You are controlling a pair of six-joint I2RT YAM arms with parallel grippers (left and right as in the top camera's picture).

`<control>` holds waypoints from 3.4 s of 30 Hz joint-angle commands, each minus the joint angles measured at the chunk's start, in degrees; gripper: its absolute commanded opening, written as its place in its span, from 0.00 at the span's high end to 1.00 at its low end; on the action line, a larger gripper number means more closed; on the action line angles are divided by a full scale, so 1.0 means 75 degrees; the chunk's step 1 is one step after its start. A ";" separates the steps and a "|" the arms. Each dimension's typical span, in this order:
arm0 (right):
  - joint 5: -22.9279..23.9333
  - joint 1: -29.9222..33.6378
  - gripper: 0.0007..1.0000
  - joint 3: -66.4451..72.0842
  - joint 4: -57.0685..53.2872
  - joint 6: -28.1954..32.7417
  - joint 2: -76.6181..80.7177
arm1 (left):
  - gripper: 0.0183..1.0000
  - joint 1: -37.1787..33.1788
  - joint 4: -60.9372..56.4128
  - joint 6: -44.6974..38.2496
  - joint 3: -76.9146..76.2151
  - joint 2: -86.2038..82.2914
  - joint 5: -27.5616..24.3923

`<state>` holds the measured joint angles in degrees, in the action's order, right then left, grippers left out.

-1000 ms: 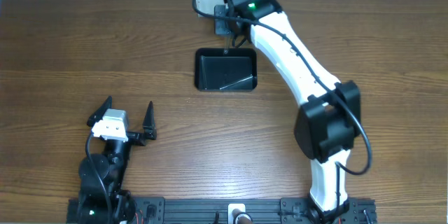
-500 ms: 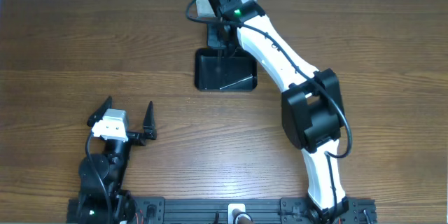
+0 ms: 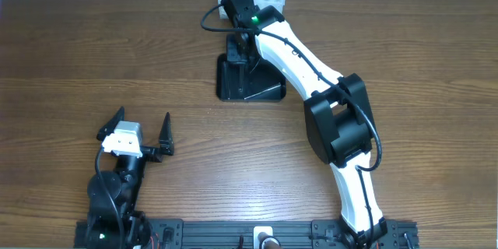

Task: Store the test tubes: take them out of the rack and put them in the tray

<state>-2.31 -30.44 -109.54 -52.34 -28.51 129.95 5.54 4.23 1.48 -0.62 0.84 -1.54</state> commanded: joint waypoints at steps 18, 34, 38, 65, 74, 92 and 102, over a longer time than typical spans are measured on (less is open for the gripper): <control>0.0723 -0.0125 0.42 -0.0009 0.0734 0.0720 -0.0338 | 0.00 -0.0041 0.0017 -0.0087 0.0038 -0.0061 -0.0050; 0.2498 0.1189 0.20 -0.0009 0.3526 0.3124 -0.0691 | 0.00 -0.0041 0.0017 -0.0087 0.0038 -0.0061 -0.0050; 0.2495 0.1381 0.20 -0.0009 0.3695 0.3121 -0.0414 | 0.00 -0.0041 0.0017 -0.0087 0.0038 -0.0061 -0.0050; 0.2398 0.1483 0.67 -0.0006 0.3981 0.2087 0.0210 | 0.00 -0.0041 0.0017 -0.0087 0.0038 -0.0061 -0.0047; 0.2145 0.1483 0.84 -0.0006 0.4033 0.2087 0.0213 | 0.00 -0.0041 0.0017 -0.0087 0.0038 -0.0061 -0.0047; 0.2063 0.1475 0.92 -0.0041 0.4261 0.1891 -0.0201 | 0.00 -0.0041 0.0017 -0.0087 0.0038 -0.0061 -0.0050; 0.2063 0.1294 0.93 -0.0041 0.4095 0.1923 -0.2002 | 0.00 -0.0041 0.0017 -0.0087 0.0038 -0.0061 -0.0050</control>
<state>13.54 -19.81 -109.47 -21.28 -13.50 123.37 5.54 4.23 1.48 -0.62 0.84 -1.54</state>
